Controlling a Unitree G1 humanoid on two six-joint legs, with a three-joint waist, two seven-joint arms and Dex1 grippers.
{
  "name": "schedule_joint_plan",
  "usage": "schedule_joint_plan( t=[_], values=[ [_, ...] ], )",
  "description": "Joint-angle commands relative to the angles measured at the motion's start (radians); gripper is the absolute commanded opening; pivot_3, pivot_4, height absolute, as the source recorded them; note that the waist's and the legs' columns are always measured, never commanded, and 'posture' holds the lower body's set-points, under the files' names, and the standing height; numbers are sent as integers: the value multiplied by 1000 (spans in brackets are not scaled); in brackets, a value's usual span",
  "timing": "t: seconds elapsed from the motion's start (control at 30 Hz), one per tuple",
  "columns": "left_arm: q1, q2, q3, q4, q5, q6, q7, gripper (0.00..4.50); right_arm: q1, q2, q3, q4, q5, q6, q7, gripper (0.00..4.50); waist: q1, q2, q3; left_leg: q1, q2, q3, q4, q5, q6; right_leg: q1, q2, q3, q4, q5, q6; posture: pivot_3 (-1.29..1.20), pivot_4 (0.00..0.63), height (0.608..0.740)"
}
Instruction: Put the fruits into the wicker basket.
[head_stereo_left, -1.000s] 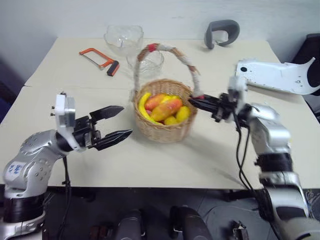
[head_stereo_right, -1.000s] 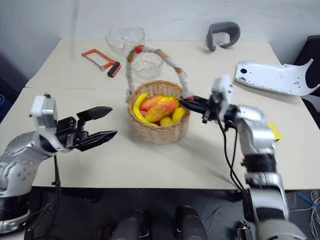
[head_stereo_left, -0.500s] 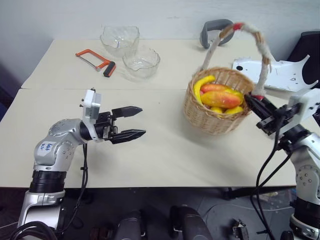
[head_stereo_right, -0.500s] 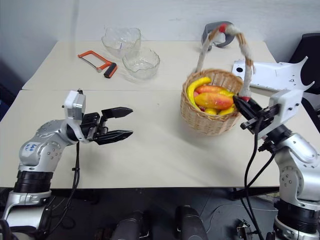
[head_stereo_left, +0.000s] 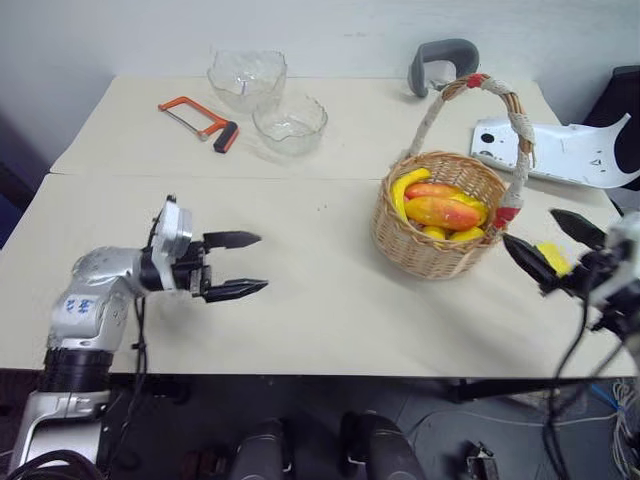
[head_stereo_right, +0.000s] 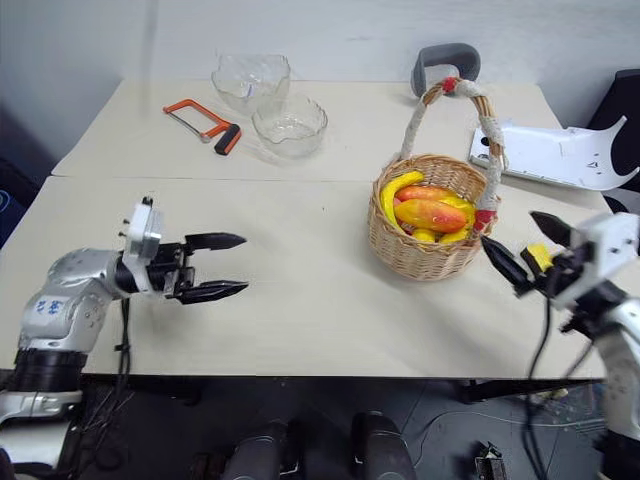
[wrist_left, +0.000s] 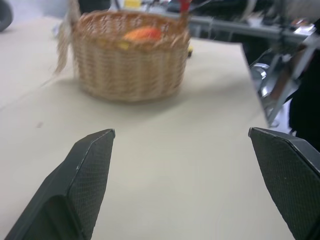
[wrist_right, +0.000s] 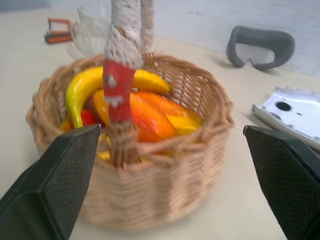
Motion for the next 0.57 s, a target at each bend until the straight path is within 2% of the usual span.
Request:
schedule_joint_plan(
  t=[0.03,0.1,0.2,0.4,0.57],
  values=[
    [85,61,62,-3,66,-119,-10,4500,57,-48,-53,-30,16,-86,138,4474,-5,0,0,1,0,0,0,0,1,1,0,0,0,0,0,0,150,740],
    [157,90,89,-8,89,-166,-8,4500,98,-59,-17,-33,-4,-141,208,4474,-9,0,0,1,1,0,-1,-1,1,1,0,0,-1,0,0,0,150,740],
    [252,104,129,-15,107,-211,18,4500,135,-75,118,-42,-45,-237,354,4474,-11,0,0,1,1,-1,-2,-1,0,1,0,0,-1,0,0,0,150,740],
    [390,73,158,-104,140,-255,109,4500,-22,23,404,136,-171,-451,430,4474,-12,0,0,2,1,-1,-3,-1,0,1,-1,0,-3,0,0,0,150,740],
    [482,47,195,-196,138,-250,178,4500,-60,59,469,240,-208,-569,442,4474,-2,0,0,1,0,-1,-4,-1,0,1,-1,-1,-3,0,0,0,150,740]
  ],
)
